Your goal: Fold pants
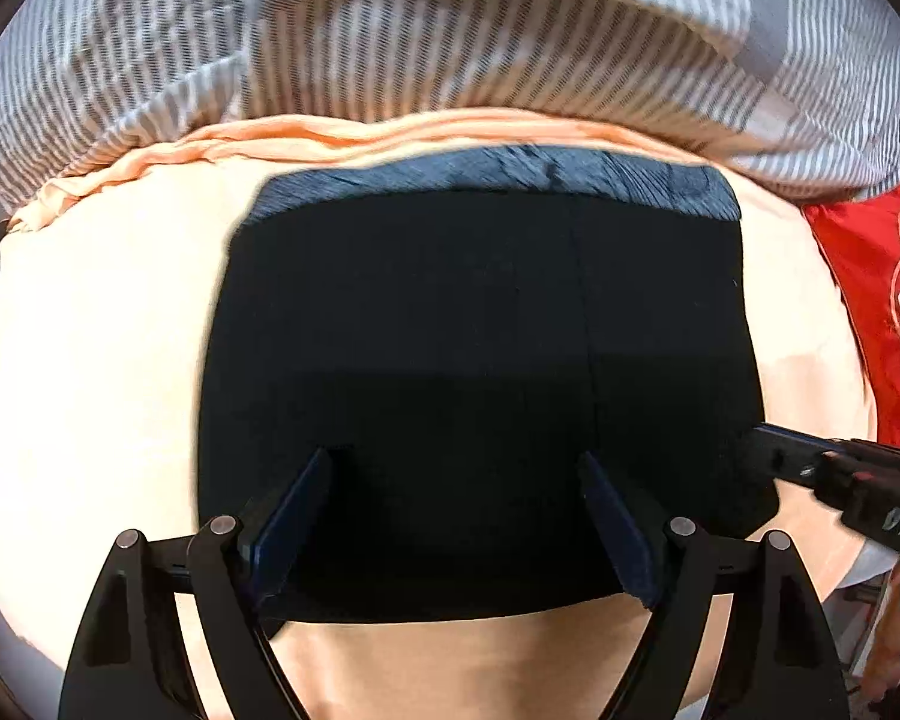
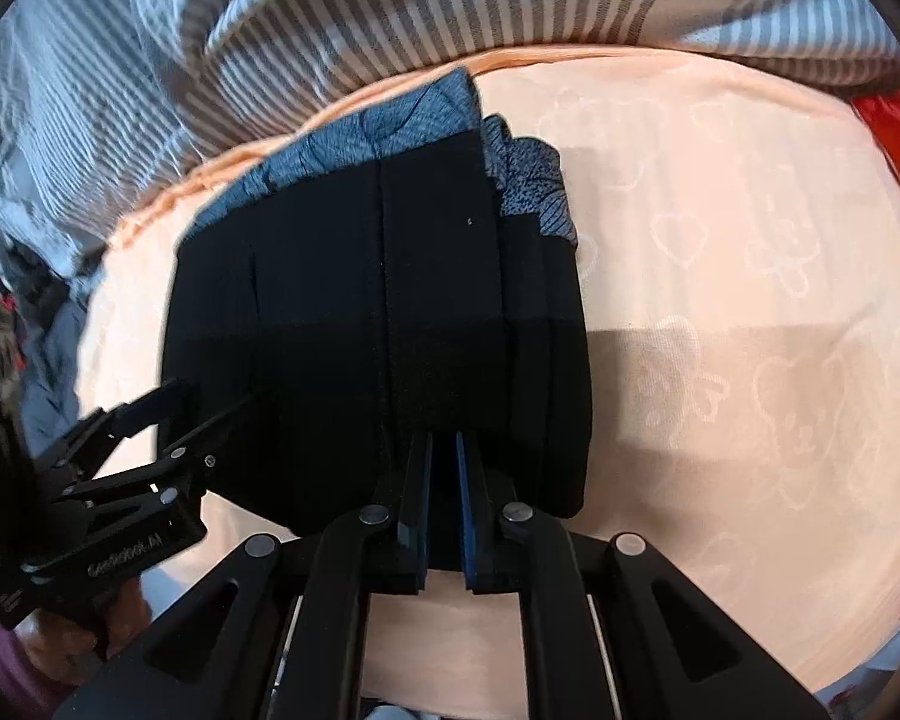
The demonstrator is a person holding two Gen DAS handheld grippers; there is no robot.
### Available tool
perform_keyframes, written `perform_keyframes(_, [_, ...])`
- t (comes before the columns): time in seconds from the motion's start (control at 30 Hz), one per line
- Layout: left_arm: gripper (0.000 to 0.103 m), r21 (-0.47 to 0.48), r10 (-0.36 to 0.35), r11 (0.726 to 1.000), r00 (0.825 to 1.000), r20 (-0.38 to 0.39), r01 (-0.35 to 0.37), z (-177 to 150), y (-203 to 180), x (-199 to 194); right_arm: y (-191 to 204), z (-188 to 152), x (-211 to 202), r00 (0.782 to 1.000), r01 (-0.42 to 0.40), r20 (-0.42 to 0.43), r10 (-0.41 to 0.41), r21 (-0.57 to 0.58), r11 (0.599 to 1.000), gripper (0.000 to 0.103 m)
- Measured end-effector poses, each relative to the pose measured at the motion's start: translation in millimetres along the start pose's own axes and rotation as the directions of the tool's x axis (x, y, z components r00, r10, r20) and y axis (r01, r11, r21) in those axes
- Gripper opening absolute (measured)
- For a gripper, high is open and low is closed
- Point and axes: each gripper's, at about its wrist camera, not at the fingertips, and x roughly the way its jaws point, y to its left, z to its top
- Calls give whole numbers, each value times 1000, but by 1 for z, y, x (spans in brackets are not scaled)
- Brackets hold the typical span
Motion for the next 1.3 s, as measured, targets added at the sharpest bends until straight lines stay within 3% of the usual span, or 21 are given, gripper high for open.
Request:
perform_keyframes(0.03, [85, -6, -4, 1000, 1000, 7, 4, 2, 8, -3, -4, 1, -4, 1000, -20, 9, 20, 15, 1000, 22])
perform_keyframes(0.1, [85, -29, -17, 999, 1000, 24, 18, 8, 29, -7, -10, 5, -14, 999, 1, 50, -2, 11, 1000, 74])
perform_keyframes(0.13, [85, -39, -21, 999, 999, 25, 22, 11, 38, -8, -10, 6, -17, 998, 12, 69, -13, 3, 1000, 81])
perform_keyframes(0.27, [85, -85, -55, 995, 998, 12, 56, 23, 78, -6, -23, 19, -24, 995, -44, 87, 43, 10, 999, 82])
perform_keyframes(0.43, [86, -150, -194, 972, 979, -61, 183, 35, 113, 14, -46, 32, -7, 987, -160, 44, 157, 69, 985, 83])
perform_keyframes(0.67, [86, -153, -372, 925, 914, -163, 349, 40, 132, 52, -68, 39, 25, 954, -296, -24, 299, 92, 951, 83])
perform_keyframes(0.73, [86, -147, -396, 916, 899, -188, 373, 39, 135, 59, -72, 39, 29, 948, -312, -39, 316, 82, 947, 83])
perform_keyframes(0.87, [87, -151, -430, 901, 880, -203, 406, 38, 137, 65, -72, 39, 35, 914, -398, -51, 403, 76, 914, 83])
perform_keyframes(0.93, [96, -145, -421, 906, 882, -210, 398, 39, 134, 71, -69, 42, 41, 906, -414, -70, 417, 56, 908, 83])
perform_keyframes(1.07, [96, -161, -453, 890, 869, -200, 427, 41, 128, 82, -65, 51, 52, 893, -437, -79, 442, 70, 897, 83])
perform_keyframes(1.13, [96, -154, -439, 896, 880, -179, 416, 39, 123, 81, -67, 54, 55, 891, -437, -80, 447, 119, 892, 80])
perform_keyframes(1.23, [89, -127, -409, 911, 903, -135, 393, 37, 113, 70, -67, 51, 51, 901, -414, -79, 427, 147, 898, 65])
perform_keyframes(1.3, [76, -103, -405, 913, 907, -115, 395, 37, 107, 59, -62, 50, 45, 900, -417, -70, 430, 147, 897, 51])
